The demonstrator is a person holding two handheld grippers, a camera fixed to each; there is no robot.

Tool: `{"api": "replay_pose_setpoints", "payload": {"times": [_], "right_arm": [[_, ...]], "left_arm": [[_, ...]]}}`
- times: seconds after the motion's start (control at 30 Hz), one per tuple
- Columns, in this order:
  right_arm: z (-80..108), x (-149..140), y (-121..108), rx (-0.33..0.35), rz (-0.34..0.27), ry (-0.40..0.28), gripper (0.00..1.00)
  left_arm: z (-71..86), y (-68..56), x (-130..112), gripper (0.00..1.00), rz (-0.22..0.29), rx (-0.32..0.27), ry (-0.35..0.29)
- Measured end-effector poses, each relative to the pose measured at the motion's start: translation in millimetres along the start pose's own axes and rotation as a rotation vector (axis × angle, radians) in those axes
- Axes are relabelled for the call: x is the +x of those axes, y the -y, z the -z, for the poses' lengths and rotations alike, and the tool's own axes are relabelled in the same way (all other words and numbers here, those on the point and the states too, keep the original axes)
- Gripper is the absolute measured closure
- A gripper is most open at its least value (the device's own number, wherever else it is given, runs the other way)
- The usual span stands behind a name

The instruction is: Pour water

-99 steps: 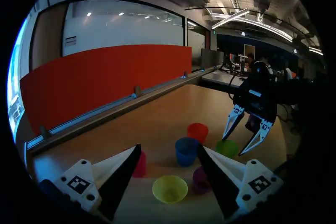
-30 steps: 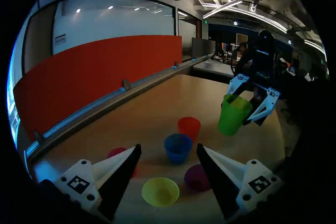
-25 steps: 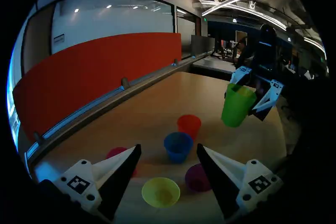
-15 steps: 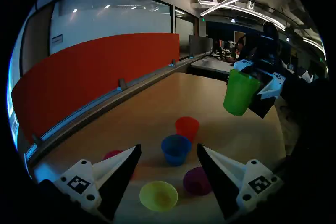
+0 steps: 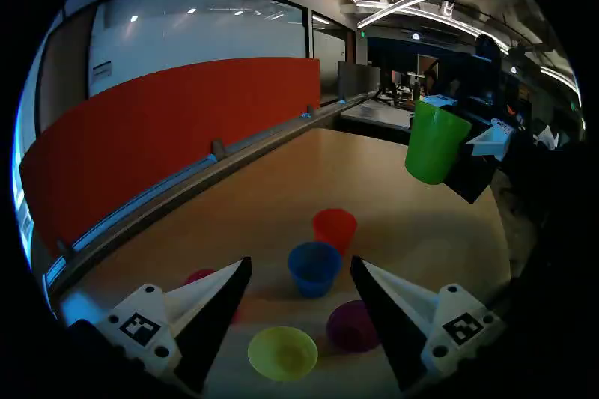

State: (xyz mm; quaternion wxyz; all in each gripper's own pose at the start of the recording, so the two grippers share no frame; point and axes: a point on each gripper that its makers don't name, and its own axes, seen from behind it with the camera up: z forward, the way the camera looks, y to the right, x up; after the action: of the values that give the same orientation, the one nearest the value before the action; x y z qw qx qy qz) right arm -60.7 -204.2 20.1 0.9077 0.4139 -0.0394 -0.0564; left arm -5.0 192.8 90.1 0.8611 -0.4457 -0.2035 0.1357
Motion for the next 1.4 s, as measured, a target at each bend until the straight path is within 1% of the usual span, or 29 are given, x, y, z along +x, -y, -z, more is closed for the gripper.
{"api": "replay_pose_setpoints", "payload": {"times": [0.2,0.4,0.6,0.8,0.9,1.1,1.4], "right_arm": [[2.6,5,-2,-0.01,-0.002,-0.024,0.11],[6.3,6,-7,-0.022,-0.006,-0.032,0.1],[12.3,5,-15,-0.04,-0.012,-0.038,0.1],[19.9,5,-19,-0.055,-0.002,-0.037,0.1],[23.4,4,-20,-0.061,-0.001,-0.033,0.11],[29.4,1,-22,-0.07,0.003,-0.028,0.1],[36.6,-6,-29,-0.081,-0.008,-0.022,0.1]], "left_arm": [[-2.3,-0.7,0,0.02,-0.001,-0.002,0.003],[-4.6,-0.9,-1,0.02,-0.003,-0.005,0.011],[-9.4,-1.9,-7,0.02,0.01,-0.014,0.05],[-16.1,-3.6,-12,0.02,0.003,-0.024,0.078],[-21.8,-6.0,-19,0.02,-0.002,-0.033,0.11],[-36.9,-8.7,-29,0.01,-0.026,-0.034,0.149],[-59.1,-11.5,-47,0.02,-0.044,-0.024,0.208]]}}
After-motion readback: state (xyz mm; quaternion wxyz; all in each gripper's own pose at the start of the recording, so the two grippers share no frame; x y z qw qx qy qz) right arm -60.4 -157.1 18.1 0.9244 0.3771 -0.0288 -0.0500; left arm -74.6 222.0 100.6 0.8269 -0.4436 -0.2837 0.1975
